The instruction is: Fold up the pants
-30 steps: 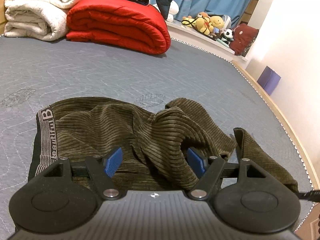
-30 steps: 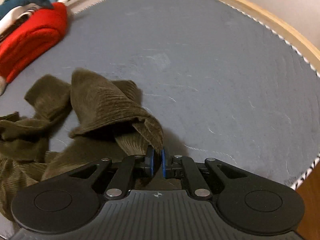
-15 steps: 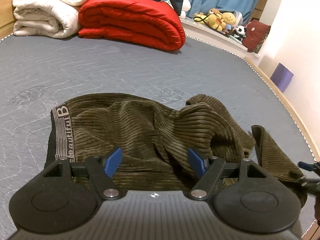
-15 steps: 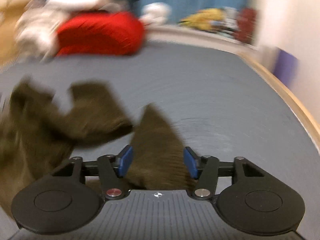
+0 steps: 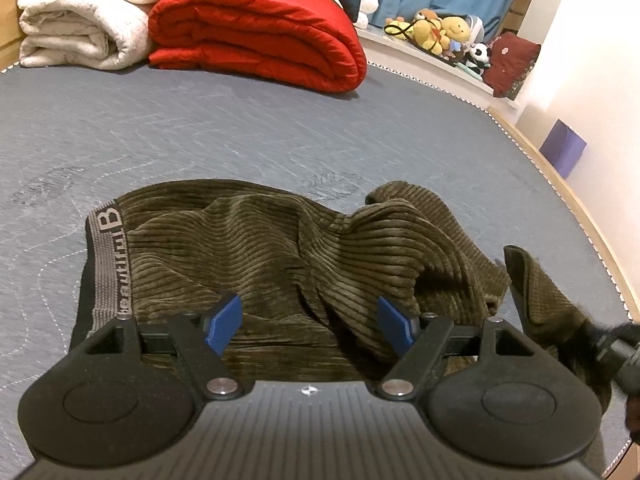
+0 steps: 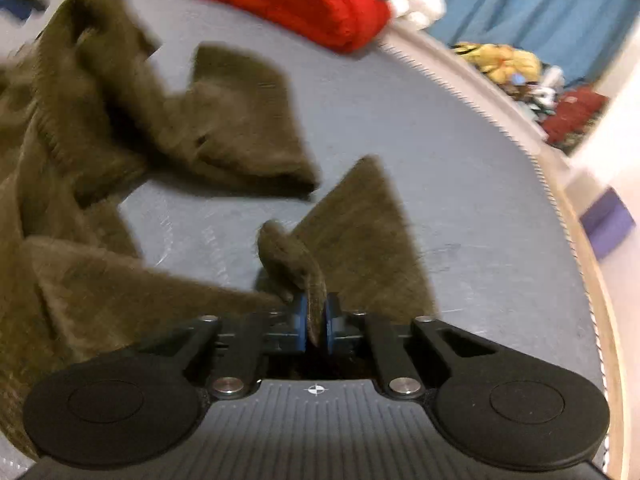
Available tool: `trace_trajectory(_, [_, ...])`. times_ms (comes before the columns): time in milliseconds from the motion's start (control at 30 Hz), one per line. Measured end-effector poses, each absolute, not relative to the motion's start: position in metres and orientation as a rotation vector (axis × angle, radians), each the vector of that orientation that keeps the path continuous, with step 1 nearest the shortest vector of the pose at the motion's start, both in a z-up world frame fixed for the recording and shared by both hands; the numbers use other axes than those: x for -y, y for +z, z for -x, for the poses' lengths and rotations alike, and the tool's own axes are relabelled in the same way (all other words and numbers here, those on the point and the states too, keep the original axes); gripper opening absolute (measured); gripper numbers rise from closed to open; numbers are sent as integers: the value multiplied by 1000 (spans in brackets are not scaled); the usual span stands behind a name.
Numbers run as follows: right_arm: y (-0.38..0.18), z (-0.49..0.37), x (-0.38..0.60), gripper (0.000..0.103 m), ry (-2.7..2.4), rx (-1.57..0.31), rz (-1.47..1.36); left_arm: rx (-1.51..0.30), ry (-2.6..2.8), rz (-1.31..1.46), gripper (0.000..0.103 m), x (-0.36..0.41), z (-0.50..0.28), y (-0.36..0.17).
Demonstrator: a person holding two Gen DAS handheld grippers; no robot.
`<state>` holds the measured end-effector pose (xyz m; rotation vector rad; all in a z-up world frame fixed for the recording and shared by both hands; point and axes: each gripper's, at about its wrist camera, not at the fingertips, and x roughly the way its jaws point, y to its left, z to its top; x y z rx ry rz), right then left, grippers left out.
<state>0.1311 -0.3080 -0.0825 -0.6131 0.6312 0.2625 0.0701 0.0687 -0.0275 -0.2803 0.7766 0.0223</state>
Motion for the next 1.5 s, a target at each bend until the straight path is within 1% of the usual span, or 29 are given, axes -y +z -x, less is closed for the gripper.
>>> trace_trajectory(67, [-57,-129,331,8,178,-546,487,-775,15,284,79,-67,-70,-27])
trace_trajectory(133, [-26,-126,366,8,94,-450,279,-774,10,288,79,-66,-70,-26])
trace_trajectory(200, [3,-109,410,7,-25,-289,63,-775,7,295,79,-66,-70,-26])
trace_trajectory(267, [20,-89,452,7,-263,-160,-114,-777,7,300,79,-67,-70,-26])
trace_trajectory(333, [21,-66,495,7,-545,-94,-300,-779,9,304,79,-67,-69,-26])
trace_trajectory(400, [9,-51,533,7,-771,-138,-470,-781,11,307,79,-68,-69,-26])
trace_trajectory(467, [-17,-38,573,8,-993,-266,-660,-782,11,313,79,-69,-69,-26])
trace_trajectory(500, [-32,-34,590,12,-1061,-340,-740,-782,11,316,79,-69,-68,-26])
trace_trajectory(567, [-57,-28,616,12,-1134,-451,-862,-782,11,318,80,-70,-68,-25])
trace_trajectory(600, [-66,-24,623,14,-1166,-476,-899,-782,11,320,80,-69,-68,-25])
trace_trajectory(633, [-70,-22,627,17,-1179,-480,-907,-781,10,320,80,-69,-67,-24])
trace_trajectory(667, [-68,-24,626,26,-1172,-466,-890,-781,10,319,80,-69,-68,-24])
trace_trajectory(700, [-63,-31,618,38,-1141,-438,-858,-781,10,318,80,-69,-68,-24])
trace_trajectory(800, [-48,-54,591,52,-906,-403,-772,-785,13,312,80,-68,-68,-26])
trace_trajectory(867, [-47,-88,571,54,-658,-480,-712,-789,16,310,81,-69,-68,-27])
trace_trajectory(933, [-55,-121,542,54,-432,-592,-639,-791,22,311,81,-71,-69,-28])
trace_trajectory(1033, [-74,-155,504,55,-352,-727,-497,-790,31,314,81,-75,-68,-28])
trace_trajectory(1100, [-88,-172,490,61,-378,-794,-420,-790,34,316,81,-78,-67,-28])
trace_trajectory(1133, [-91,-179,486,62,-396,-814,-404,-791,36,316,81,-79,-67,-29])
trace_trajectory(1167, [-96,-184,487,65,-417,-825,-403,-791,37,316,81,-81,-67,-29])
trace_trajectory(1200, [-98,-187,486,68,-429,-814,-408,-792,38,317,81,-82,-66,-29])
trace_trajectory(1300, [-99,-198,488,71,-467,-795,-423,-794,40,319,81,-86,-66,-29])
trace_trajectory(1333, [-102,-202,492,70,-479,-792,-415,-794,41,319,81,-88,-65,-29])
trace_trajectory(1367, [-102,-207,487,56,-491,-792,-389,-794,43,321,81,-90,-65,-29])
trace_trajectory(1400, [-109,-214,485,25,-516,-795,-339,-793,45,322,81,-92,-66,-29])
trace_trajectory(1433, [-109,-217,487,16,-563,-796,-285,-792,48,325,81,-94,-65,-28])
trace_trajectory(1467, [-108,-216,487,8,-581,-787,-284,-791,50,329,81,-96,-65,-28])
trace_trajectory(1500, [-107,-215,492,6,-584,-776,-312,-789,51,332,81,-97,-64,-27])
